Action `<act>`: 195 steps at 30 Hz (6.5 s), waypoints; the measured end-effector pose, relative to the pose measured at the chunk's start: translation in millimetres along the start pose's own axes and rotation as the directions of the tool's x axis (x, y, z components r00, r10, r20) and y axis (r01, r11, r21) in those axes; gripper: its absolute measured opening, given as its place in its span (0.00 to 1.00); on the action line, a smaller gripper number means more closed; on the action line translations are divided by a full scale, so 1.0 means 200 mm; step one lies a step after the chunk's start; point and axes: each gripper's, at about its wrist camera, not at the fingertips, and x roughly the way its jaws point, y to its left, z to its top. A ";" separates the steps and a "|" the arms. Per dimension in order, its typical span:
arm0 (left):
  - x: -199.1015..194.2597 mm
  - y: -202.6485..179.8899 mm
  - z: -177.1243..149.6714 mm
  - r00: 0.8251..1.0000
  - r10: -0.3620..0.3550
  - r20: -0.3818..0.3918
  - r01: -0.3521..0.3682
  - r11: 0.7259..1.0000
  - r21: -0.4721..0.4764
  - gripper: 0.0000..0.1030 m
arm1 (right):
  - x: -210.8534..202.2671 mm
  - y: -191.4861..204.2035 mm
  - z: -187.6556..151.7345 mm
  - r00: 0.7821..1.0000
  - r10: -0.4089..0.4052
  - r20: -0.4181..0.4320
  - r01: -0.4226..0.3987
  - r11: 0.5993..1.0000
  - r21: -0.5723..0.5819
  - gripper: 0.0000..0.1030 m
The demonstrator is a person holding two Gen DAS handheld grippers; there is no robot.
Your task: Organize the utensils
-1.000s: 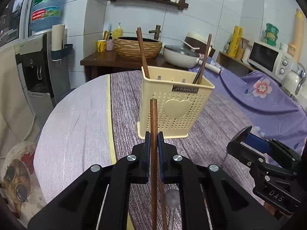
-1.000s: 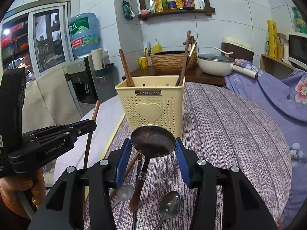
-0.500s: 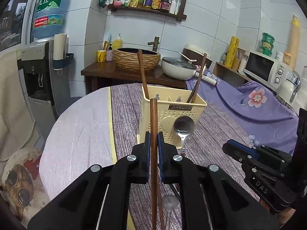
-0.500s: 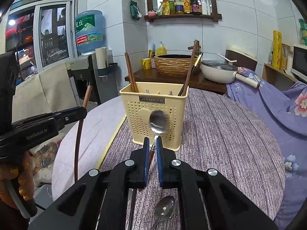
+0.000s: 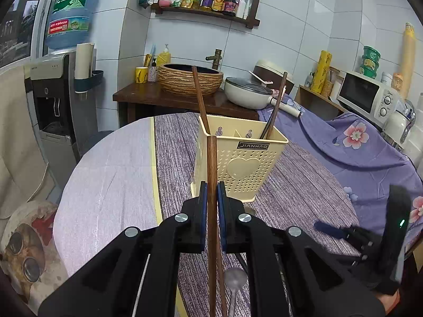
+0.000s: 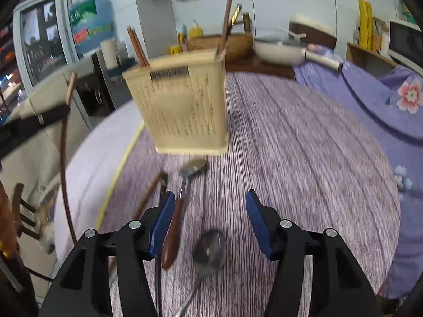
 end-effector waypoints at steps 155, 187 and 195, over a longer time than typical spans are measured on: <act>0.63 -0.09 -0.42 0.918 0.090 -0.386 -0.014 0.981 0.195 0.08 | 0.30 0.01 0.08 0.997 0.020 -0.068 -0.022 0.999 -0.035 0.64; 0.66 0.05 -0.38 0.921 0.061 -0.385 -0.013 0.992 0.127 0.08 | 0.64 0.22 0.25 0.968 -0.070 -0.240 0.061 0.997 -0.044 0.45; 0.62 0.05 -0.36 0.939 0.046 -0.341 -0.015 0.996 0.093 0.07 | 0.40 0.15 0.26 0.997 0.038 -0.064 -0.039 0.999 -0.021 0.45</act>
